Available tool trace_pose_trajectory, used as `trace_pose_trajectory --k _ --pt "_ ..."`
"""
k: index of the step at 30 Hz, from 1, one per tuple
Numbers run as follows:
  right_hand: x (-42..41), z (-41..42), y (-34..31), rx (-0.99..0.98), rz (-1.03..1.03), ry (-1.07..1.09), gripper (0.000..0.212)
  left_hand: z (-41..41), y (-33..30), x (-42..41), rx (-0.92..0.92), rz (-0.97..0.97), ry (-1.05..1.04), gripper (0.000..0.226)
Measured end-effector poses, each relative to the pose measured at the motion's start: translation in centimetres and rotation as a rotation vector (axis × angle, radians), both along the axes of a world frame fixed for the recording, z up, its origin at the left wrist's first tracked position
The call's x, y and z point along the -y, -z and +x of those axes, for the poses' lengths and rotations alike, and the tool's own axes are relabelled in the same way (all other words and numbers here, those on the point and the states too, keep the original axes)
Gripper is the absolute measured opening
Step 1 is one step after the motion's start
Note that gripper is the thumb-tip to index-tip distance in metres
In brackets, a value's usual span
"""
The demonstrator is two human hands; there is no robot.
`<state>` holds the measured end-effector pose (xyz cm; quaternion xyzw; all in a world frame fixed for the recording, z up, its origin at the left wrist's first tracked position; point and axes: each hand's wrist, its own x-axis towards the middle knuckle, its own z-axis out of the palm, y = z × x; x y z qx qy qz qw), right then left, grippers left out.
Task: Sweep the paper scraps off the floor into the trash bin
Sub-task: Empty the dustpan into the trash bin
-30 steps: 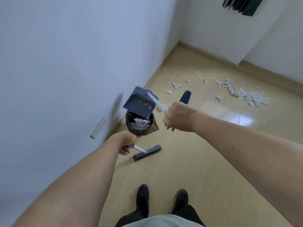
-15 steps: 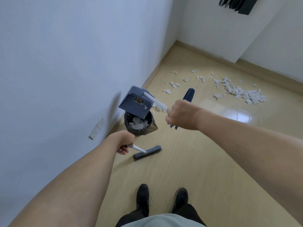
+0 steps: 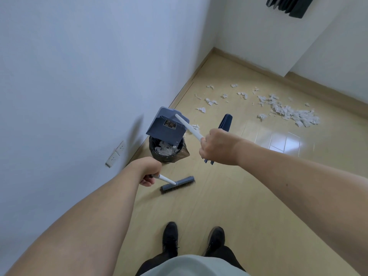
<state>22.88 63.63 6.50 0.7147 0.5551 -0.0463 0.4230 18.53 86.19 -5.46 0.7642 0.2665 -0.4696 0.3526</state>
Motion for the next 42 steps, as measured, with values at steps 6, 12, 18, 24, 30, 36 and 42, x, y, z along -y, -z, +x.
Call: trace_pose_trajectory --k 6,12,18,24,30,36,42 --pt "-0.1 0.3 -0.5 -0.008 0.006 -0.006 0.014 0.4 0.3 0.6 -0.025 0.014 0.022 0.011" --pt "-0.4 0.4 -0.3 0.010 0.067 0.069 0.017 0.6 0.2 0.7 -0.058 0.006 0.020 0.012" --pt "1.2 3.2 -2.4 -0.002 0.204 0.263 0.026 2.1 0.0 1.5 -0.146 0.001 0.036 0.019" --pt "4.0 4.2 -2.2 -0.060 0.606 0.722 0.027 4.3 -1.7 5.1 -0.146 -0.076 -0.033 0.016" --pt "9.9 5.7 -0.3 -0.053 1.092 1.258 0.011 5.1 -1.1 10.2 -0.302 -0.064 -0.001 0.012" --pt "17.3 9.5 1.0 -0.031 1.193 1.599 0.012 10.3 -1.2 16.4 -0.413 -0.111 0.055 0.011" --pt "24.6 14.0 2.8 -0.048 1.239 1.841 0.015 18.8 -2.4 22.8 -0.454 -0.193 -0.142 0.015"
